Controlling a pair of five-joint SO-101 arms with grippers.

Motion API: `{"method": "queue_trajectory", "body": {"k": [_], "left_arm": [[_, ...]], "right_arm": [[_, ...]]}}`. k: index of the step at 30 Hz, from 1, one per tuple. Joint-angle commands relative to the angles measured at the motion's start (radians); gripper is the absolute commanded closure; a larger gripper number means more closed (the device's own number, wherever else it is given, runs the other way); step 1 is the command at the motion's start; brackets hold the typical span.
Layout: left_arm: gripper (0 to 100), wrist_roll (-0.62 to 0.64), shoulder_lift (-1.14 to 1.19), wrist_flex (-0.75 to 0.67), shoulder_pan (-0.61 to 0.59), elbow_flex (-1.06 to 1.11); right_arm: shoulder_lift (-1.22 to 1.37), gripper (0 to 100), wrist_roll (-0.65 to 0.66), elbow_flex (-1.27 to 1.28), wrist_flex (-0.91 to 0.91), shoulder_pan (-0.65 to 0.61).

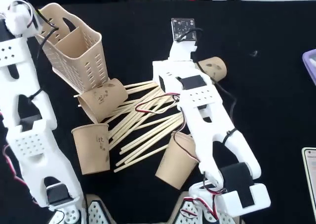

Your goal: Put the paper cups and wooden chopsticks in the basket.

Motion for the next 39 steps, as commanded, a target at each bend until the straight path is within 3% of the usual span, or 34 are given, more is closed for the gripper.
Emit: {"method": "queue_trajectory", "body": {"k": [1, 12, 18, 23, 31, 39], "left_arm": [[80, -0.011, -0.097, 0.014, 0.012, 0.015], [80, -0.003, 0.038, -0.078, 0.008, 0.076], [82, -0.003, 0.069, -0.035, 0.062, 0.077], [98, 0.025, 0.061, -0.028, 0.139, 0.073], [97, 0.049, 0.071, -0.026, 0.277, 0.045], [97, -0.046, 0.072, -0.04, 0.443, 0.038]], "right_arm": [[-0.047, 77.1, 0.025, -0.007, 0.002, -0.012], [-0.047, 77.2, 0.028, 0.022, -0.002, -0.048], [-0.047, 77.2, 0.028, 0.035, -0.002, -0.071], [-0.048, 77.2, 0.028, 0.035, -0.002, -0.064], [-0.059, 77.2, 0.025, 0.028, 0.003, -0.063], [-0.22, 77.2, 0.021, 0.062, 0.0, 0.026]]}}
